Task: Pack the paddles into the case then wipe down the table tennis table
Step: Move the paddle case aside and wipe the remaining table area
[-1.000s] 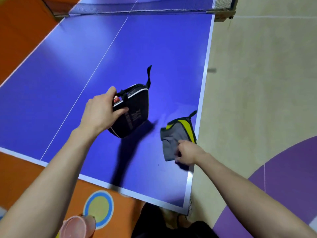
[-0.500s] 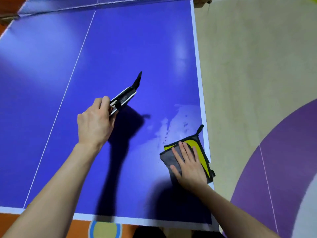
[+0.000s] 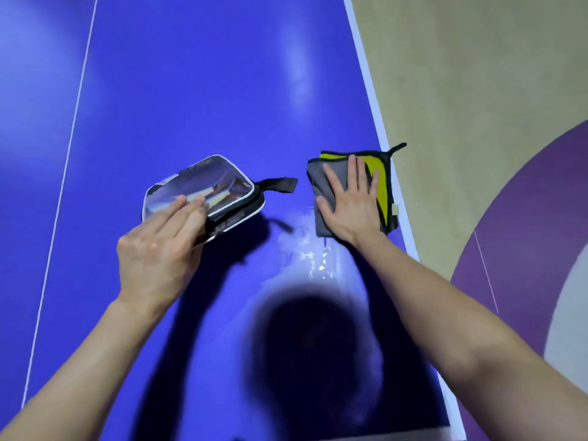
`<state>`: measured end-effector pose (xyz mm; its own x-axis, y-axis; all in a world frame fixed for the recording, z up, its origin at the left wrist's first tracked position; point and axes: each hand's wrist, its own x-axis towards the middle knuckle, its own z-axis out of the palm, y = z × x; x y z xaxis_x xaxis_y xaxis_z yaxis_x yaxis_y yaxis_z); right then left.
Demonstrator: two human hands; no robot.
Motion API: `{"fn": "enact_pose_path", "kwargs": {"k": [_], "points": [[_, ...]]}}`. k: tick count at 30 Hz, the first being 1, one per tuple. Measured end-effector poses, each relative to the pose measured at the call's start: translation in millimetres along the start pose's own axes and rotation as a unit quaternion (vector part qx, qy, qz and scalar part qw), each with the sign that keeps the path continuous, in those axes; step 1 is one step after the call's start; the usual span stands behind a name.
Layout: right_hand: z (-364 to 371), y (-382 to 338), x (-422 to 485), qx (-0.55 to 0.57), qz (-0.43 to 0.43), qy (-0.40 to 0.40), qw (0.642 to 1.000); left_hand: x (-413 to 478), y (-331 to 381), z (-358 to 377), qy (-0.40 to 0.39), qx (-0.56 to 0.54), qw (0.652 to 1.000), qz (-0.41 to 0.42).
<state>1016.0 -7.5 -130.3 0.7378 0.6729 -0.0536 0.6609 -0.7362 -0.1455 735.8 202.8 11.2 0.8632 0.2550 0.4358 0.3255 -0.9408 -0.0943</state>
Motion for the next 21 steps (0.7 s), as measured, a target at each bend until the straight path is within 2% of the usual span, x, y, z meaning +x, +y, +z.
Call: {"fn": "enact_pose_path", "kwargs": {"k": [4,7,10,12,14,17,21], "points": [[-1.2,-25.1,-134.4,-0.005,-0.140,-0.051,0.989,-2.5,4.5,-5.9,-0.026,-0.017,0.999,-0.034],[-0.5,-2.2,-124.7,-0.008,-0.190,-0.046,0.981,2.4,8.3,-12.2,-0.086,-0.029,0.995,-0.052],[-0.8,16.2,-24.6,-0.025,-0.103,0.007,0.994,9.5,18.1,-13.4,-0.134,-0.007,0.990,-0.051],[-3.0,18.9,39.5,-0.030,-0.015,0.011,0.999,12.6,25.5,-11.4,-0.168,0.004,0.985,-0.043],[-2.6,14.2,70.2,-0.029,0.032,0.011,0.999,16.6,26.9,-9.1,-0.187,0.008,0.981,-0.048],[-2.2,-6.4,31.5,-0.009,0.023,0.028,0.999,14.2,23.9,-3.3,-0.211,0.002,0.977,-0.041],[3.8,-33.1,-117.7,0.004,-0.063,0.015,0.998,5.0,22.7,9.9,-0.215,-0.017,0.975,-0.053]]}}
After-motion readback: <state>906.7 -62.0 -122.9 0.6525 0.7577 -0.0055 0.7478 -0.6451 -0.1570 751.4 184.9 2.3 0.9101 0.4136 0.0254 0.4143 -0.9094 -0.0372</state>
